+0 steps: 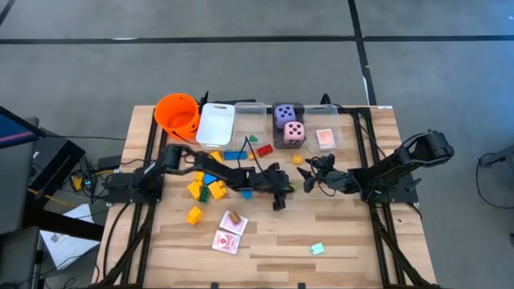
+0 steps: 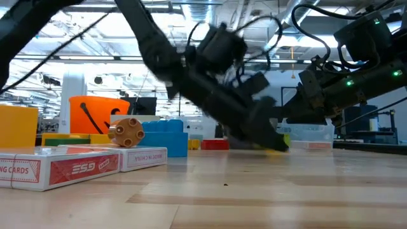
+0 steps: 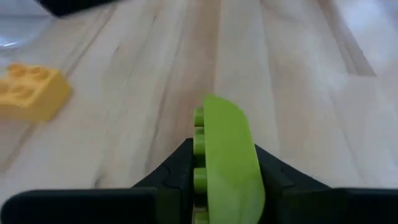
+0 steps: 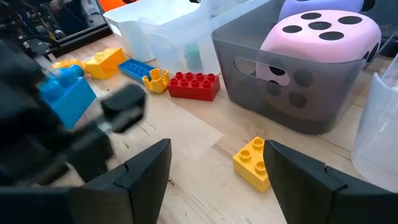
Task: Pick & Place Toys
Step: Put the small light green game piece into the left transparent bin, then put the small yellow game piece into the left transparent bin
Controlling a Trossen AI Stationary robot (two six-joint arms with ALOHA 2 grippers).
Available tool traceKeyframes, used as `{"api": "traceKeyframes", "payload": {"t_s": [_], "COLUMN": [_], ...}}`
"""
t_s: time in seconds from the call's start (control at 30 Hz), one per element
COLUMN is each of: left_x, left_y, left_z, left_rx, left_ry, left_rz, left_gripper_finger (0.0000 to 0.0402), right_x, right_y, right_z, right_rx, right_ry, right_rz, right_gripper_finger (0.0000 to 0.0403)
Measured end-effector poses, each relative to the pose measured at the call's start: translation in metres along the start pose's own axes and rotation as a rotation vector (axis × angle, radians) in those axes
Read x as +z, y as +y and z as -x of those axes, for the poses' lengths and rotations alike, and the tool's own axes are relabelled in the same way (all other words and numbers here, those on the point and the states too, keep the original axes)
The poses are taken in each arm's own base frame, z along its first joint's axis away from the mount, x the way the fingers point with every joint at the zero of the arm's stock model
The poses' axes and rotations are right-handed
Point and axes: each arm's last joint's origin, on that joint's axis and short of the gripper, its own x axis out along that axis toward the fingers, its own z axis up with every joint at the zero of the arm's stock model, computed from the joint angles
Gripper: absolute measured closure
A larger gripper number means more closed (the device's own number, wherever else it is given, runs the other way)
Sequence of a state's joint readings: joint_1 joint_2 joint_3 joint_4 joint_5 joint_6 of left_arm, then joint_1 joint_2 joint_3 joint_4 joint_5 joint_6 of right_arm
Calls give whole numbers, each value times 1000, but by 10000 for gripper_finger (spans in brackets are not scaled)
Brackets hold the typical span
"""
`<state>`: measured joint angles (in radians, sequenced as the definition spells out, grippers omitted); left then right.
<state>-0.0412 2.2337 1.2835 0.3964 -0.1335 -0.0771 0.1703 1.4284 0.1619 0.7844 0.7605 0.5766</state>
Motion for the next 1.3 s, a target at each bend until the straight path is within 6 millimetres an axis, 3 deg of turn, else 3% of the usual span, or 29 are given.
{"api": "traceKeyframes", "payload": {"t_s": [0.17, 0.4, 0.47, 0.67, 0.9, 1.07, 1.3], "left_x": [44, 81, 83, 78, 51, 40, 34], "left_y": [7, 27, 37, 82, 141, 162, 162], "left_z": [48, 110, 122, 145, 153, 155, 153], "left_rx": [199, 551, 637, 736, 795, 766, 682], "left_ry": [57, 84, 73, -62, -130, -115, -117], "left_rz": [-63, -91, -80, 42, 140, 164, 208], "left_gripper_finger": [314, 314, 314, 314, 305, 218, 123], "right_x": [0, -1, -1, -1, 0, 0, 0], "right_y": [0, 0, 0, -1, 0, 0, -1], "right_z": [0, 0, 0, 0, 0, 0, 0], "right_rx": [1, 0, 0, -4, 1, -1, -5], "right_ry": [1, 7, 8, 11, 4, 2, 2], "right_rz": [0, -21, -20, -16, -25, -25, -23], "right_gripper_finger": [154, 154, 154, 154, 154, 154, 154]}}
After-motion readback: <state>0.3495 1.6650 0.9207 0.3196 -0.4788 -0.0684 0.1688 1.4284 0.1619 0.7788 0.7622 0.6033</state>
